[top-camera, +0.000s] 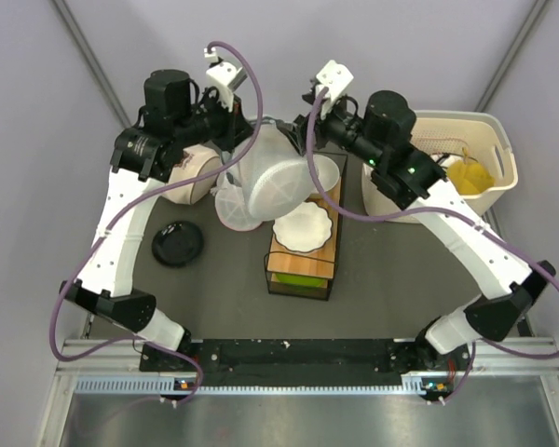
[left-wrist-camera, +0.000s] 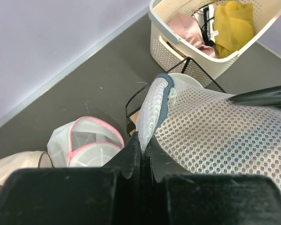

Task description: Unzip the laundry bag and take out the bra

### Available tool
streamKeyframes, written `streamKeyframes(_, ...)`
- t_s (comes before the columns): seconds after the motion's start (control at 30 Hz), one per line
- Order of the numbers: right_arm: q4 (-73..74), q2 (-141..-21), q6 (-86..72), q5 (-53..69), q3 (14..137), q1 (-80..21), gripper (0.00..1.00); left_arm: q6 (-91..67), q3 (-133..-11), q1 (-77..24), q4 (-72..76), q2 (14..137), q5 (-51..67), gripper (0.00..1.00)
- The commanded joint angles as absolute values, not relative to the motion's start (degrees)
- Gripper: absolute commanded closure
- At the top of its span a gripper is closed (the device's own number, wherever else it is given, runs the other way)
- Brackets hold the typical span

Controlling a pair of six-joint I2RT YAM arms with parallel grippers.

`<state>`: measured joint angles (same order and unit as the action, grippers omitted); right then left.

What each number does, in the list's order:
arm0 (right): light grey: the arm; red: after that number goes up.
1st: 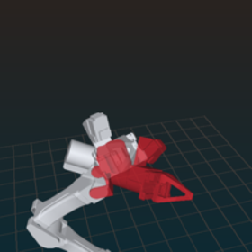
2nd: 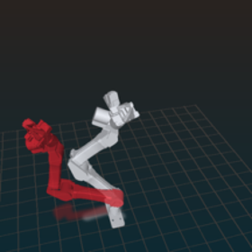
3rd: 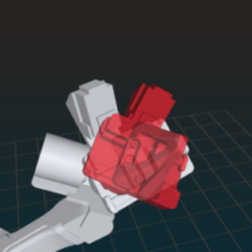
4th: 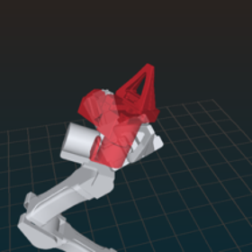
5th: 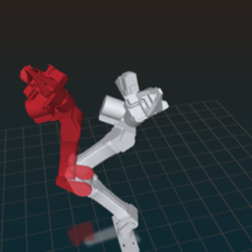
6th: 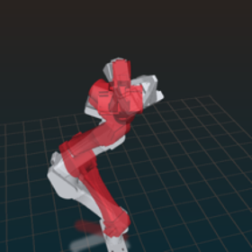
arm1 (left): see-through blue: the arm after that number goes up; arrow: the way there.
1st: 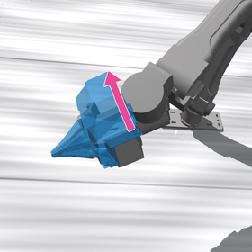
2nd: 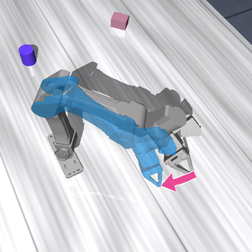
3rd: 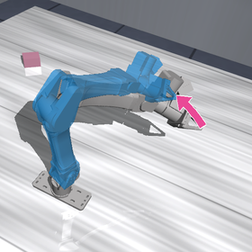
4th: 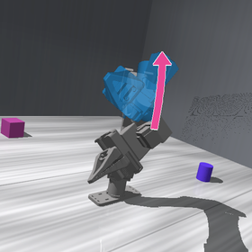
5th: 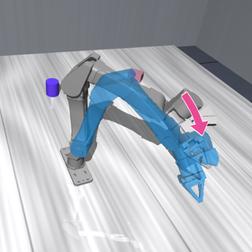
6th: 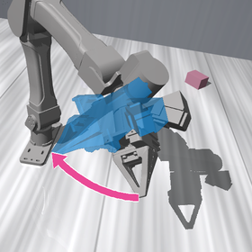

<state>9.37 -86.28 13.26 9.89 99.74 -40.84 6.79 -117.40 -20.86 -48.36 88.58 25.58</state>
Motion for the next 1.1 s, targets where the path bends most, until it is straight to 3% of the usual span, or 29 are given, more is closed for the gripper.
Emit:
streamKeyframes(0.0,8.52,-77.88,11.78,7.12,98.62,-41.31,0.21,4.05,-115.67,-18.29,-40.08,83.85,27.24,1.00)
streamKeyframes(0.13,10.80,-72.96,9.76,8.08,95.90,-41.22,0.21,2.11,-114.35,-16.26,-36.66,82.36,27.42,1.00)
streamKeyframes(0.23,14.93,-70.06,6.78,11.50,94.93,-41.22,0.34,0.27,-111.63,-15.56,-31.74,79.29,25.50,1.00)
streamKeyframes(0.5,25.22,-63.64,0.44,43.05,85.27,-42.18,0.36,-5.97,-109.25,-14.59,-25.58,75.06,15.92,1.00)
streamKeyframes(0.8,33.83,-62.05,-2.72,34.72,73.92,-48.95,0.39,-9.14,-106.61,-14.68,-25.13,72.69,-1.65,1.00)
streamKeyframes(1.07,39.64,-63.80,-2.46,28.94,70.84,-53.96,0.40,-8.35,-106.08,-14.59,-25.67,72.95,-1.76,1.00)
